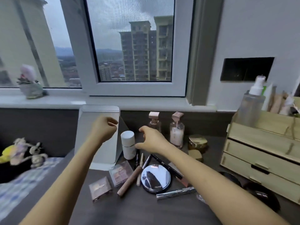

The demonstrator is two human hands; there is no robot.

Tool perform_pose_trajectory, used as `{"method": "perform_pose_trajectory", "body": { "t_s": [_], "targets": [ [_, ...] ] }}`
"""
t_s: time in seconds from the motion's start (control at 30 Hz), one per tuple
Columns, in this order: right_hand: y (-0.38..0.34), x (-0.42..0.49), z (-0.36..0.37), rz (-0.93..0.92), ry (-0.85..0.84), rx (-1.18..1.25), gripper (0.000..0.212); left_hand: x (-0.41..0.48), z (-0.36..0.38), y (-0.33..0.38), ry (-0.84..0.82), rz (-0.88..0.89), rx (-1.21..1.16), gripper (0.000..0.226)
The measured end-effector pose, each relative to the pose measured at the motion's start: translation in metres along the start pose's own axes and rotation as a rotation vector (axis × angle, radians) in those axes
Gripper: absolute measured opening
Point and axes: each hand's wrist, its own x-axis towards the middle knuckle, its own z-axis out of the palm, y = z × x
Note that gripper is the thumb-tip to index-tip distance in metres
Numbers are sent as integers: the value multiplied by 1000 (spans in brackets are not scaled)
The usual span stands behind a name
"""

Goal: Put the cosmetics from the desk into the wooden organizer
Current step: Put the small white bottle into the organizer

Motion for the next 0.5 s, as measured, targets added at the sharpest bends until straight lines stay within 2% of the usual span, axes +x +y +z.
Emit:
{"method": "perform_pose_trajectory", "body": {
  "t_s": [0.2,0.4,0.5],
  "targets": [
    [-8,36,54,105,37,169,88,4,15,-19,-56,-26,-33,32],
    [-2,45,80,91,148,227,67,1,26,-29,-45,8,-34,27],
    [-1,45,77,95,182,287,64,-1,28,-33,-33,13,-48,26]
  ]
}}
